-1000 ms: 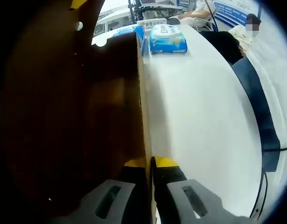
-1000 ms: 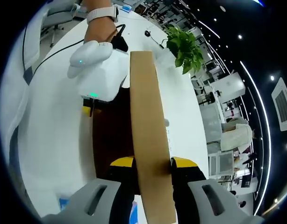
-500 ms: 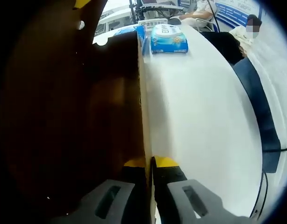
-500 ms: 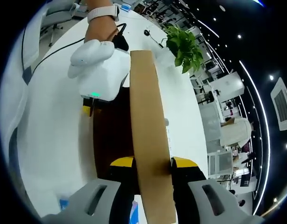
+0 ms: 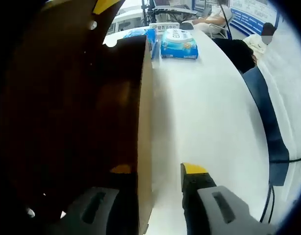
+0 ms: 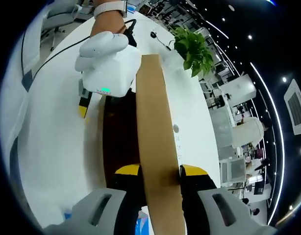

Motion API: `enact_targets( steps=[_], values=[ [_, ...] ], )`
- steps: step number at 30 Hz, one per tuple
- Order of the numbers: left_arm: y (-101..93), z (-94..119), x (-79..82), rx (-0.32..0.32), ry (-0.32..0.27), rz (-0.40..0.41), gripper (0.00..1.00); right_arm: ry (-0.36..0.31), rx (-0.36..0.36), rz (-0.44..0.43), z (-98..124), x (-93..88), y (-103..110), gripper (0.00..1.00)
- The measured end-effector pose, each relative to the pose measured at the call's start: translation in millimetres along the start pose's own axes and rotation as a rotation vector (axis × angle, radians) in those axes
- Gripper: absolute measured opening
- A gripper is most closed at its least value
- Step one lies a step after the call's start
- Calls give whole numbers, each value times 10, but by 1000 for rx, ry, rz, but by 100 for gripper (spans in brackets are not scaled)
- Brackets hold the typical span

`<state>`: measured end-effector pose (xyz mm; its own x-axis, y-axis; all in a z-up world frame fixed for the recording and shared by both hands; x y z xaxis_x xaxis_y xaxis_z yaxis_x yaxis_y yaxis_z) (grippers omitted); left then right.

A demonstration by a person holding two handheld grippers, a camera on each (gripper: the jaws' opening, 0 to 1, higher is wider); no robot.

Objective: Operate the shoe box by opening the lid, removing the specified soft item, and placing it in the target area until the item is outside and the box remains undamaged.

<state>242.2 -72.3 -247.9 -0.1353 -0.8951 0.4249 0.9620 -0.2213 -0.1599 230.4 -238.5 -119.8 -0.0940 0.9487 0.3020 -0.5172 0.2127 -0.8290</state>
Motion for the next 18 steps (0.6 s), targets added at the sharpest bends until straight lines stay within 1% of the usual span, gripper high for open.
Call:
enact_targets(
  steps=[1, 3, 8, 10, 12, 14, 17, 18],
  values=[
    [4, 7, 2, 15, 11, -11, 48, -1, -1, -3, -1, 4, 2, 29],
    [7, 5, 12, 23, 6, -16, 53, -2, -3, -2, -1, 9, 3, 29],
    [-34, 84, 75, 51, -17, -11, 53, -2, -2, -8, -6, 16, 18, 29],
    [-74, 115, 110, 75, -48, 2, 54, -3, -3, -14, -12, 15, 17, 29],
    [-117, 138, 138, 101, -35, 1, 55, -4, -4, -17, -11, 15, 22, 29],
    [-179, 166, 191, 117, -73, 1, 55, -4, -12, -19, -14, 16, 36, 29],
    [-272, 224, 243, 153, -129, 51, 57, -3, -11, -18, -19, 13, 92, 30],
    [-305, 245, 258, 162, -145, 56, 58, -3, -13, -19, -18, 10, 102, 30]
  ],
)
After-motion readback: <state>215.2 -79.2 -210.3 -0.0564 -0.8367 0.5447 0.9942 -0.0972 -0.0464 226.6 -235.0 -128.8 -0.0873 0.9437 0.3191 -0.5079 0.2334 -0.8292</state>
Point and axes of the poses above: the point that each gripper's makers call its tool centre point, and the gripper's own axes: z roughly backward along the fingers, y roughly to its left, x roughly out of its top, the point moved 10 cm from there along z, roughly backward along the fingers, and after that the axes turned 15 degrees about -x, right-handed, at the moved point
